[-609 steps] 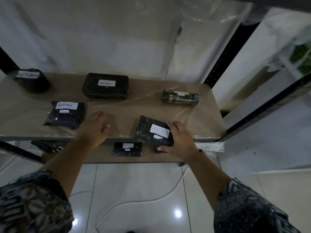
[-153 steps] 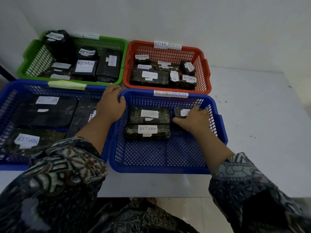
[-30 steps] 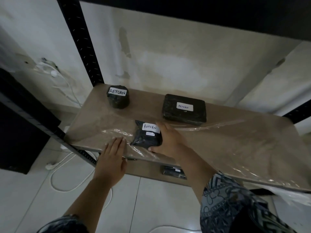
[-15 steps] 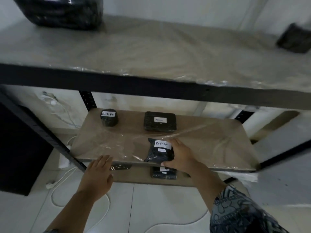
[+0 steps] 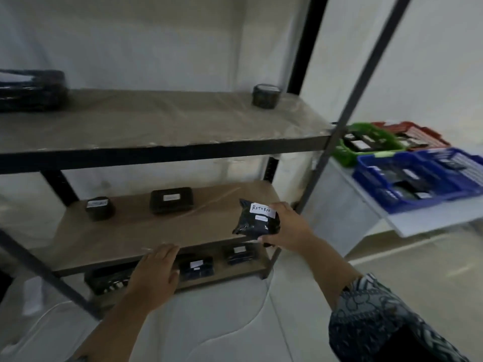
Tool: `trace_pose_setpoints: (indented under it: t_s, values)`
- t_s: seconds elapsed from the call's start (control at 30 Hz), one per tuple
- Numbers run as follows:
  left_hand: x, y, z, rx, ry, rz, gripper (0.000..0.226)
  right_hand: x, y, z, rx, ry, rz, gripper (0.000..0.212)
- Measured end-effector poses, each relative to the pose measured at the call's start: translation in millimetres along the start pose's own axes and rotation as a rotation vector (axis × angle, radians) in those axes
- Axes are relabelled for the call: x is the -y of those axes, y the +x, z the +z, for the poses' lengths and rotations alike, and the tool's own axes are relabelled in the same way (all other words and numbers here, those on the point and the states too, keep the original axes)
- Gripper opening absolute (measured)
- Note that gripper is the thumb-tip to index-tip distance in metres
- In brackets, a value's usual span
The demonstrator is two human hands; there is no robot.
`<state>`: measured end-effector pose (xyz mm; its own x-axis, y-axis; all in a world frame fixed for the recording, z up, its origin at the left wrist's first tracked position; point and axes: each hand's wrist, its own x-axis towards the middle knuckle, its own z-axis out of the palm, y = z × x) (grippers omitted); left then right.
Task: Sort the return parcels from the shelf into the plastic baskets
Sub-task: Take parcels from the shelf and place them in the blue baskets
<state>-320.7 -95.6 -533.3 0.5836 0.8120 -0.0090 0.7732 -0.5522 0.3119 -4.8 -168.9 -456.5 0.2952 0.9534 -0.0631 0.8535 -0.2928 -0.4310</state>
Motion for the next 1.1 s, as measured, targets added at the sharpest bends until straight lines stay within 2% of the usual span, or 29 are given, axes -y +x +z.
trace_pose_setpoints:
  t_s: [0.2,0.43,0.6,0.77,1.1]
  values:
    - [-114,41,7,-0.049,-0.086,0.161,0.058,-90,-53,-73,-0.109,-0.023,0.137,0.088]
    - [-260,105,39,-0.009,-0.189,0.254,0.058,-214,-118,-142,-0.216,-0.013,0.245,0.084]
    - [-391,136,59,-0.075,-0.167,0.301,0.050,-309,-156,-195,-0.246,-0.024,0.307,0.084]
    - [-504,156,77,-0.046,-0.148,0.437,0.056,-385,-181,-241,-0.260,-0.045,0.369,0.082]
    - [-628,266,114,-0.026,-0.198,0.492,0.050,-505,-152,-304,-0.308,-0.033,0.400,0.086]
